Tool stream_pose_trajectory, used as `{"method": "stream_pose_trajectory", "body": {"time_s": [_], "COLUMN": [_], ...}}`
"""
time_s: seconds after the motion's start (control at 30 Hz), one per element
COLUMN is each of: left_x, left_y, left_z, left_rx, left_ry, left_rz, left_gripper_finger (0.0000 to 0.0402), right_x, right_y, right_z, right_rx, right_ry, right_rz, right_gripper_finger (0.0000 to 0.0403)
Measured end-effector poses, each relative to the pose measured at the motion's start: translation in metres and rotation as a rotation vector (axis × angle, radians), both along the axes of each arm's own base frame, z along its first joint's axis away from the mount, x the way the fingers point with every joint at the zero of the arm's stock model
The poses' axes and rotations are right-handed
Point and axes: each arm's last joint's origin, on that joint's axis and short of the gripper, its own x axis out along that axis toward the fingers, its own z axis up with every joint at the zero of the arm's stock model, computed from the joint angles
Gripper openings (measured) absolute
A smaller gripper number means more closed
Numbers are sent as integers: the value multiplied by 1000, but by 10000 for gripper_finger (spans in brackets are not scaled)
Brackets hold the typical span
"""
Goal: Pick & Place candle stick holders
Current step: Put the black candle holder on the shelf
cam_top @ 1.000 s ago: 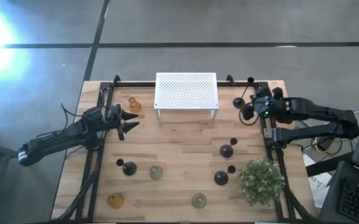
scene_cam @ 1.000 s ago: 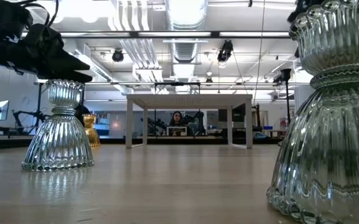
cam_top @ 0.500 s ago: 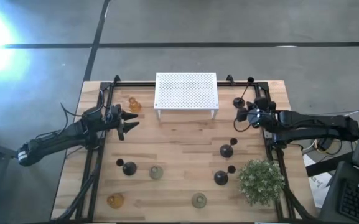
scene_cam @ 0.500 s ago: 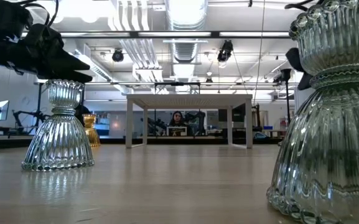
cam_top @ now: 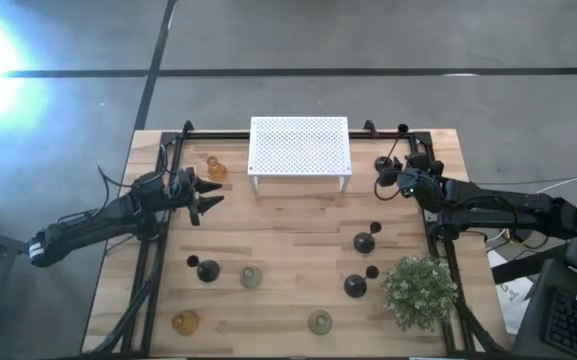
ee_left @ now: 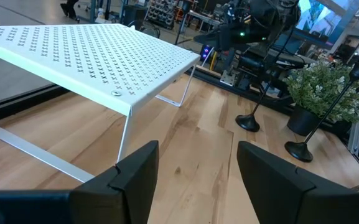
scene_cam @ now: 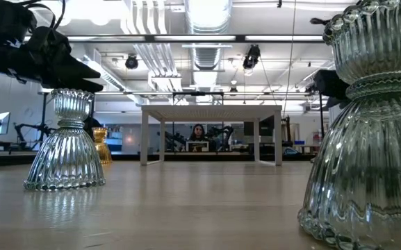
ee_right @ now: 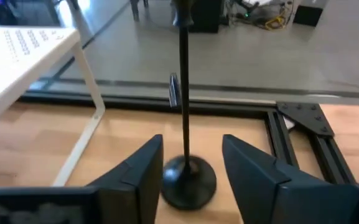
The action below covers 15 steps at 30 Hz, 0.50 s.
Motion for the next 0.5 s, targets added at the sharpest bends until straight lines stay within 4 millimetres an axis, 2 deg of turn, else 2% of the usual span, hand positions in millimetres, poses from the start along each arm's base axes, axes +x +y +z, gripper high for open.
{"method": "stream_pose_trajectory", "body": {"time_s": [0.2,0.5], "left_x": [0,0], "left_y": [0,0], "left_z": [0,0], "left_rx": [0,0], "left_ry": [0,0], "left_rz": [0,0], "left_gripper_finger": [222,222], "right_x": [0,-6], "right_y": [-13,-29], "right_z": [-5,-7], "right_rx": [-54,-23], "right_ry": [-33,-53], "right_rz": [8,46], "right_gripper_finger": [193,195]}}
